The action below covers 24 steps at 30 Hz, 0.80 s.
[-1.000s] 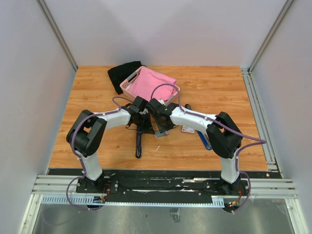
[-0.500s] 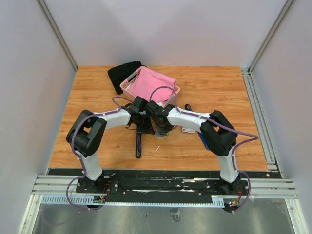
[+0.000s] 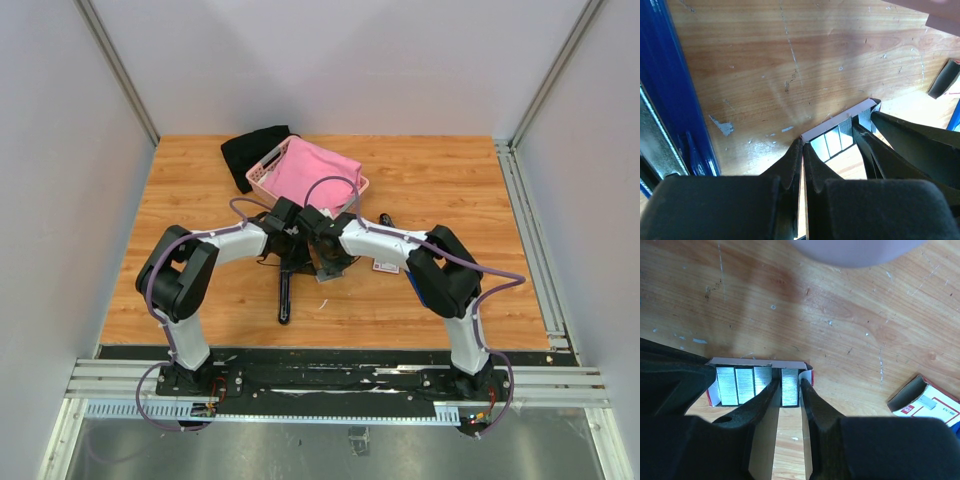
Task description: Load the staples into the stapler
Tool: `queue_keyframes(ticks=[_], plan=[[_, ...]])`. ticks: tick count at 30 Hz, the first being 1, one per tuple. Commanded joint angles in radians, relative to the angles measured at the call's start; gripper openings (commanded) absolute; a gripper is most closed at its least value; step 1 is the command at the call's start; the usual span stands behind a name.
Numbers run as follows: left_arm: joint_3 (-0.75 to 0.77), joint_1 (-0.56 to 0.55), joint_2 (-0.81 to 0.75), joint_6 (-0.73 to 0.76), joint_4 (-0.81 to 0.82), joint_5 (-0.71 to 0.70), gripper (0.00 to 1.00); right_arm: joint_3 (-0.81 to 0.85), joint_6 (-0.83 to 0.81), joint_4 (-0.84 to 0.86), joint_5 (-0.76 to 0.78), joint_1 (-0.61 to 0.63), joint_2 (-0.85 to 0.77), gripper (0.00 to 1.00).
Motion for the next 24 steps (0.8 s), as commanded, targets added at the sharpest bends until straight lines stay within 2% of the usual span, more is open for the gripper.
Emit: queue_keyframes(ticks=[1, 5, 9, 14, 24], plan=[[-0.001, -0.008, -0.022, 0.014, -0.016, -0.009, 0.06, 0.044, -0.006, 0.01, 0.002, -0.01, 0.046, 0.25], [0.0, -0.008, -0.024, 0.015, -0.016, -0.009, 0.06, 0.049, -0.008, 0.01, -0.004, -0.011, 0.057, 0.22], [0.002, -0.008, -0.033, 0.018, -0.019, -0.012, 0.07, 0.046, -0.01, 0.013, -0.023, -0.012, 0.049, 0.15], [0.016, -0.008, -0.051, 0.029, -0.037, -0.028, 0.11, 0.055, -0.01, -0.015, -0.031, -0.012, -0.004, 0.12], [0.093, -0.007, -0.131, 0.065, -0.117, -0.071, 0.35, 0.067, 0.011, -0.098, -0.04, -0.02, -0.15, 0.12]])
